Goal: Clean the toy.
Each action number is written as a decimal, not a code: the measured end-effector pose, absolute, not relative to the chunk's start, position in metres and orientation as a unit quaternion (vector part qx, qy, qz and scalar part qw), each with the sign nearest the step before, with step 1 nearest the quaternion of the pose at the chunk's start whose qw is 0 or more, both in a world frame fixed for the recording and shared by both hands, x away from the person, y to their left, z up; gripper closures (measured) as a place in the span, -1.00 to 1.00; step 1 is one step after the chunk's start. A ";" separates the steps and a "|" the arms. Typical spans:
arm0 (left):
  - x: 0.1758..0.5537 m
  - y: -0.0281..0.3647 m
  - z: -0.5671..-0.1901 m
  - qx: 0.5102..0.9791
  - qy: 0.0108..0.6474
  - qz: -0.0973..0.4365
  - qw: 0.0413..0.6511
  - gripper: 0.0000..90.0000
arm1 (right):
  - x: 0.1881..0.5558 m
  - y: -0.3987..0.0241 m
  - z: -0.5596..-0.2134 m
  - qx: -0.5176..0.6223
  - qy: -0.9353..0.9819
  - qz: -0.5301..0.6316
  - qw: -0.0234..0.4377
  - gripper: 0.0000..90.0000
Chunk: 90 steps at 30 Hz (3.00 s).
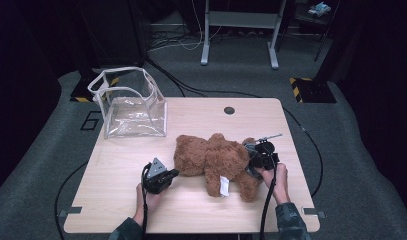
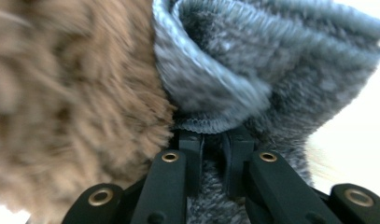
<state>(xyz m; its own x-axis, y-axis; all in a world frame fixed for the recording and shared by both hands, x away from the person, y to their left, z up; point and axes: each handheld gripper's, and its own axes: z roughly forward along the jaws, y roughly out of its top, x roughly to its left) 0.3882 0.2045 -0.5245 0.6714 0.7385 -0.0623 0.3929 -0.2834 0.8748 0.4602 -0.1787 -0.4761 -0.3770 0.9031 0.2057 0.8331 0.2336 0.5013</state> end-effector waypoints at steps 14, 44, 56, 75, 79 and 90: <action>0.389 0.205 -0.525 0.780 0.360 0.186 0.477 0.99 | 0.449 -0.193 -0.443 0.555 0.775 0.280 0.114 0.80; 0.388 0.204 -0.525 0.780 0.361 0.183 0.478 0.99 | 0.436 -0.194 -0.426 0.555 0.771 0.273 0.154 0.80; 0.388 0.204 -0.525 0.778 0.361 0.184 0.481 0.98 | 0.418 -0.116 -0.351 0.433 0.813 0.350 0.174 0.80; 0.387 0.205 -0.525 0.777 0.361 0.181 0.482 0.99 | 0.437 0.020 -0.400 0.327 0.879 0.324 0.127 0.79; 0.387 0.206 -0.524 0.778 0.360 0.181 0.482 0.99 | 0.432 0.012 -0.400 0.330 0.880 0.311 0.145 0.80; 0.387 0.207 -0.524 0.777 0.359 0.180 0.484 0.99 | 0.426 -0.039 -0.402 0.372 0.865 0.288 0.174 0.80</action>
<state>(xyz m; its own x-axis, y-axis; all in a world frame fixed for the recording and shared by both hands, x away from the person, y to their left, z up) 0.3874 0.2066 -0.5242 0.6765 0.7333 -0.0677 0.3837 -0.2726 0.8823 0.4265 -0.0389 -0.4023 -0.6632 0.7435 -0.0860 0.5432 0.5571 0.6282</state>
